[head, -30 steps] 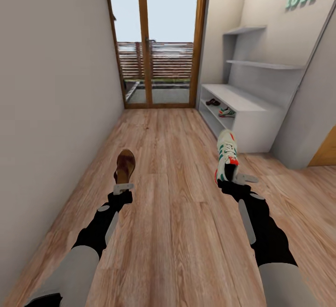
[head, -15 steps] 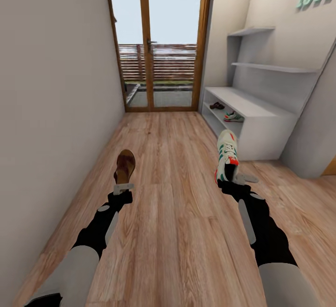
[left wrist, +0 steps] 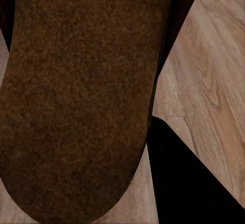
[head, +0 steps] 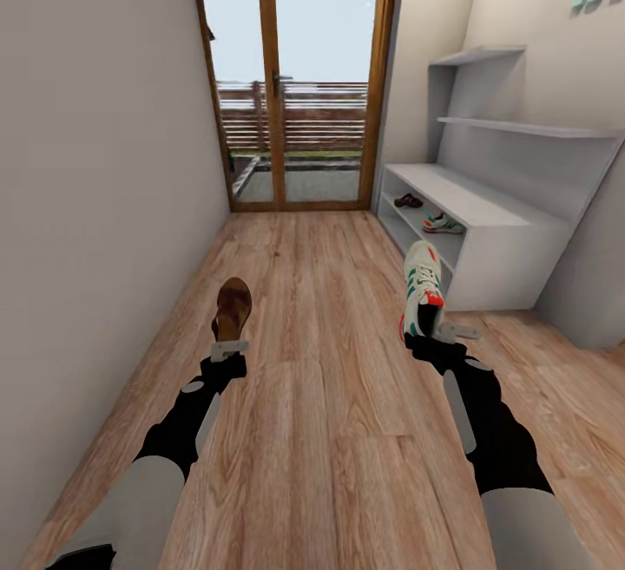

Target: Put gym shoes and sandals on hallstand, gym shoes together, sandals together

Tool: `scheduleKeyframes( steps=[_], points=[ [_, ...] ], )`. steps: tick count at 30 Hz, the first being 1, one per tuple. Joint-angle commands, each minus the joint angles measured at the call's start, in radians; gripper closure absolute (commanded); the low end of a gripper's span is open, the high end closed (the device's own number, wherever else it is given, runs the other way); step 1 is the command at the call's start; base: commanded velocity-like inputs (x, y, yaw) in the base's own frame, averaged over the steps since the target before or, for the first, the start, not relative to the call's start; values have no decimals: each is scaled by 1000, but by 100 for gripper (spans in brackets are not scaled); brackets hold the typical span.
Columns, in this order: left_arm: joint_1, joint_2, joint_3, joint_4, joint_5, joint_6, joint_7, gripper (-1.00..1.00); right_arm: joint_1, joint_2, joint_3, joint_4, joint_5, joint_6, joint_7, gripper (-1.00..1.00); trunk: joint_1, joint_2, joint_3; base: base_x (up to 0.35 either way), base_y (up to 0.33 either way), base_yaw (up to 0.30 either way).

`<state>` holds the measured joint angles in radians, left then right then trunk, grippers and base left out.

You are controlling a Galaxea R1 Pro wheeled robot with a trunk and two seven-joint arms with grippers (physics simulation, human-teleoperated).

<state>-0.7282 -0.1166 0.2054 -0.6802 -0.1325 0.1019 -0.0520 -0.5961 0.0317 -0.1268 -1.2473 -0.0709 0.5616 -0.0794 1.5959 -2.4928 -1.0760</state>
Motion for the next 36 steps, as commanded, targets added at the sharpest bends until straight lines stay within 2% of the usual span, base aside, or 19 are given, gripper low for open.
scheduleKeyframes(
  steps=[1, 36],
  points=[
    [0, -2, 6, -2, -13, 5, -6, 100, -1, 1, -1, -1, -7, 4, -6, 100, 0, 0, -1, 344, 0, 0],
    [0, -2, 6, -2, -14, 5, -6, 100, -1, 1, -1, -1, -7, 4, -5, 100, 0, 0, 15, 344, 0, 0]
  ],
)
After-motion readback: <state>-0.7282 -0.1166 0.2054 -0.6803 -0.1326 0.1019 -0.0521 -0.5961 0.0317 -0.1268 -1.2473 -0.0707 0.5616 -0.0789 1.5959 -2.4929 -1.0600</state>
